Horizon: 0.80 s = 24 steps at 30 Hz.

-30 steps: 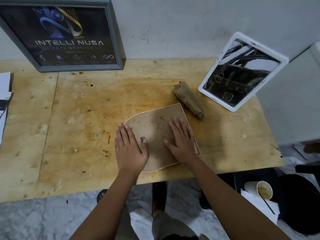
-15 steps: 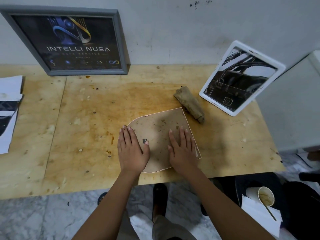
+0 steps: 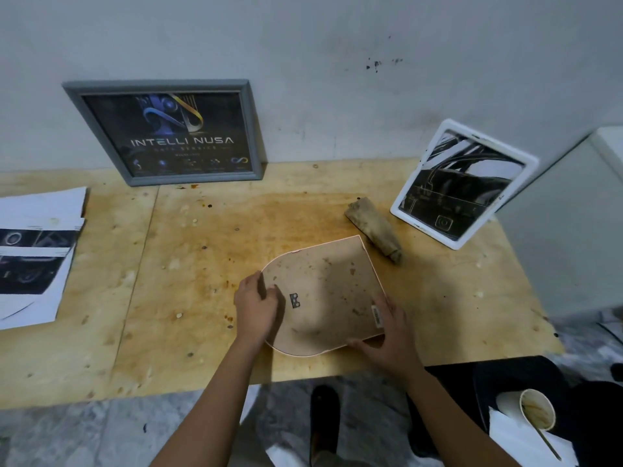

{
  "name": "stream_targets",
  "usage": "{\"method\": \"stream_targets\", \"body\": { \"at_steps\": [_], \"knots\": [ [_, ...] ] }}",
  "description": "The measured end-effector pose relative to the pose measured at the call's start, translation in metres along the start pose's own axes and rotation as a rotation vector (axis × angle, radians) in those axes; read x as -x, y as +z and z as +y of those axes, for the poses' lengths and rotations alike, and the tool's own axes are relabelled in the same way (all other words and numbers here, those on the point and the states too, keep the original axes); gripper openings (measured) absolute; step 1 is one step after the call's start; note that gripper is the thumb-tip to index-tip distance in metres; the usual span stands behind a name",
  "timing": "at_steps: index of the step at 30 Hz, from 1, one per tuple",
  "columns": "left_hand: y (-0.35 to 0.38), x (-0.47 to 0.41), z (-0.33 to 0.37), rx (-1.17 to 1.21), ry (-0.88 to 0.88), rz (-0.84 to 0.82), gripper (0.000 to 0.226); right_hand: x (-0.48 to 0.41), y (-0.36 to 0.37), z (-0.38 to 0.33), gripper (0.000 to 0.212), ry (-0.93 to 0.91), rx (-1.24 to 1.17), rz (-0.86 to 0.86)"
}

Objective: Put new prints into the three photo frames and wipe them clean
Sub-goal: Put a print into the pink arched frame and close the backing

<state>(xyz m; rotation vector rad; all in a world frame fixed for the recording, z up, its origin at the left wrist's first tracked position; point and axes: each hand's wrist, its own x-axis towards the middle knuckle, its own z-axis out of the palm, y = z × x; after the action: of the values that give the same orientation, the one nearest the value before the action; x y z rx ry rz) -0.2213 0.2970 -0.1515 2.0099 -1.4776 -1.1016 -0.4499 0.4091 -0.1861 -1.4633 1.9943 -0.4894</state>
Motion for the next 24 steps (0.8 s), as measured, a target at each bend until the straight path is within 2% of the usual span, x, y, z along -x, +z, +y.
{"method": "stream_targets", "body": {
  "at_steps": [2,4,7,9,12,15,17,19,24],
  "knots": [
    [-0.004,-0.005,0.001,0.023,-0.049,-0.045,0.048,0.001,-0.005,0.003,0.108,-0.038,0.047,-0.085],
    [-0.008,-0.012,0.001,0.057,-0.079,-0.065,0.047,0.001,-0.008,0.003,0.107,-0.025,0.054,-0.091],
    [-0.020,-0.008,0.018,0.166,-0.029,-0.065,0.022,-0.002,-0.008,-0.001,0.106,-0.015,0.028,-0.025],
    [-0.028,-0.007,0.031,0.302,-0.020,-0.065,0.022,-0.005,-0.011,-0.002,0.105,-0.020,0.030,-0.039],
    [-0.036,-0.007,0.045,0.389,0.000,-0.083,0.031,-0.007,-0.020,-0.004,0.087,-0.042,0.011,-0.079],
    [-0.044,-0.008,0.057,0.490,0.046,-0.116,0.029,-0.009,-0.026,-0.007,0.066,-0.117,-0.086,-0.104],
    [-0.049,-0.010,0.065,0.569,0.087,-0.149,0.029,-0.008,-0.028,-0.009,0.063,-0.174,-0.154,-0.112],
    [-0.052,-0.013,0.074,0.627,0.147,-0.189,0.032,-0.008,-0.029,-0.011,0.062,-0.215,-0.196,-0.077],
    [-0.050,-0.013,0.098,0.682,0.309,-0.187,0.034,-0.003,-0.033,-0.030,0.045,-0.255,-0.380,0.083]
  ]
}}
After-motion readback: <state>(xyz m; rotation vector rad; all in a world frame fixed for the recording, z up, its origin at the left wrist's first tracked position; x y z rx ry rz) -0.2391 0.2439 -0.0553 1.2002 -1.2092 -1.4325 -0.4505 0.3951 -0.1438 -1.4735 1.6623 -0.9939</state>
